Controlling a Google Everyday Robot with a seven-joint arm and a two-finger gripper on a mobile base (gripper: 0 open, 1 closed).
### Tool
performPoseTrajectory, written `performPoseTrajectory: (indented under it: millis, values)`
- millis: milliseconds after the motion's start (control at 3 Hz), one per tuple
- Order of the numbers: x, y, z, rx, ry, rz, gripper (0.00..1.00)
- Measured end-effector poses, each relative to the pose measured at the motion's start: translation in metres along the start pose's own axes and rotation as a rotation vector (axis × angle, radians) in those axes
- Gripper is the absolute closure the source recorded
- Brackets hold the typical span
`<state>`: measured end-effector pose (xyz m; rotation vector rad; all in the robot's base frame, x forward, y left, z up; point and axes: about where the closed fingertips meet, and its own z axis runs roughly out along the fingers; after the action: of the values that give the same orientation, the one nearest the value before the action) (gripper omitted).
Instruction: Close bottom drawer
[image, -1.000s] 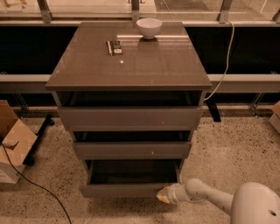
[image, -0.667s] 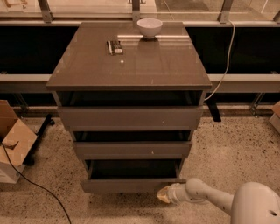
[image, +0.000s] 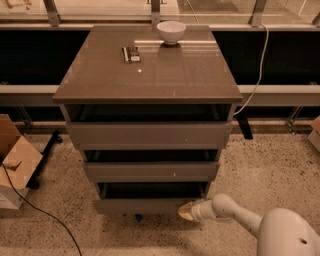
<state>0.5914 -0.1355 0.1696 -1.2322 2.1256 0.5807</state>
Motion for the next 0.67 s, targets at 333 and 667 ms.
performPoseTrajectory:
  millis: [333,667]
  values:
    - [-0.014,-0.018,0.003,0.002,-0.027,-0.022,0.34]
    - [-0.028,-0.034,0.004,0.0,-0.058,-0.038,0.11]
